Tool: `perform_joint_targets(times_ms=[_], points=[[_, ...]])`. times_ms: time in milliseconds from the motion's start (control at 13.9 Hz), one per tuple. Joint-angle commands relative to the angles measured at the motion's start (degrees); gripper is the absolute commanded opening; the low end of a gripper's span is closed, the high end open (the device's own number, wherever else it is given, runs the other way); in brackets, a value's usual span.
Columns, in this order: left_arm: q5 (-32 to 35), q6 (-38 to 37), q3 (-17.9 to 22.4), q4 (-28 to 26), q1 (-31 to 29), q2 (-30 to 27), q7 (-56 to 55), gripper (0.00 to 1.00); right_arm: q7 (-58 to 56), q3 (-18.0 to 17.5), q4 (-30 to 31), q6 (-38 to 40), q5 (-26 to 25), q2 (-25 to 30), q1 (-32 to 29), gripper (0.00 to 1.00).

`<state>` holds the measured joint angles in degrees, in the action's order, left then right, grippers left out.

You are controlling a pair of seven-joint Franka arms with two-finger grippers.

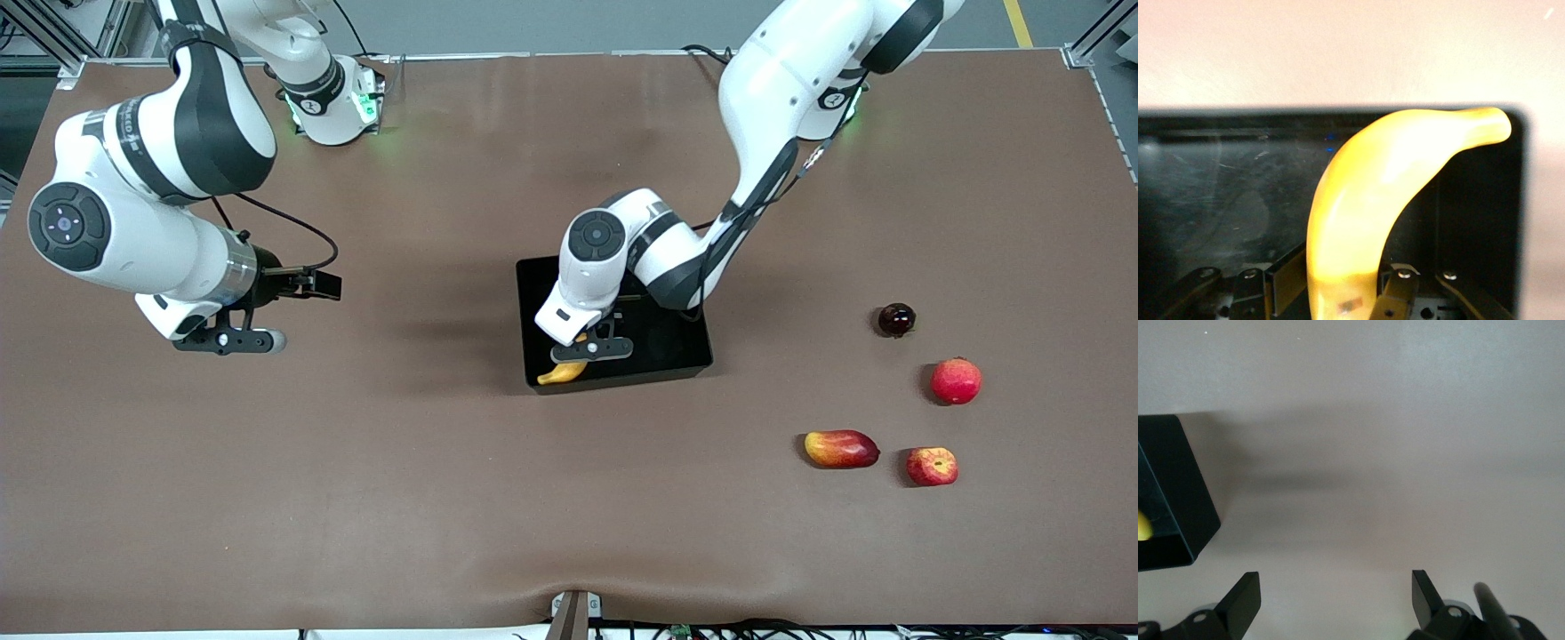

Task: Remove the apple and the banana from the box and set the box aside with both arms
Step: 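Lift the banana with the left gripper while the right gripper grips the box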

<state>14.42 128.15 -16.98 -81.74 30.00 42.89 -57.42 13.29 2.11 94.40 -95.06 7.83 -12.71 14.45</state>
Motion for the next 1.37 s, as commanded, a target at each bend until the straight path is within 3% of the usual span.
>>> perform_joint_targets(times_ms=[0, 216, 433, 721, 1010, 1226, 1298], points=[[1.3, -5.4, -0.2, -0.5, -3.9, -7.4, 0.7, 0.0, 2.7, -0.3, 0.9, -0.9, 0.4, 0.1, 1.3, 1.0], [0.4, -13.1, -0.5, -0.8, -9.4, -12.3, 8.4, 0.0, 8.4, -0.3, 1.1, -3.2, 0.9, -0.6, 5.7, 1.0], [0.4, -19.2, -0.5, -2.1, -16.1, -13.1, 14.2, 0.0, 12.9, -0.3, 1.1, -8.0, 3.2, -3.9, 12.2, 1.0], [0.5, -18.5, -0.4, -8.8, -26.4, -12.9, 13.2, 0.0, 13.2, -0.3, 3.0, -16.0, 11.0, -9.3, 18.8, 1.0], [0.3, -12.9, -0.5, -15.7, -34.6, -12.8, 4.3, 0.0, 16.6, -0.3, 10.1, -35.0, 11.4, -13.4, 26.5, 1.0], [0.8, -7.2, -0.2, -18.7, -38.3, -11.1, -1.6, 0.0, 18.3, -0.3, 10.1, -41.3, 11.4, -17.3, 29.7, 1.0], [1.0, -7.2, -0.1, -18.7, -39.4, -10.4, -1.6, 0.0, 18.5, -0.2, 10.2, -43.7, 11.4, -19.1, 30.9, 0.93]])
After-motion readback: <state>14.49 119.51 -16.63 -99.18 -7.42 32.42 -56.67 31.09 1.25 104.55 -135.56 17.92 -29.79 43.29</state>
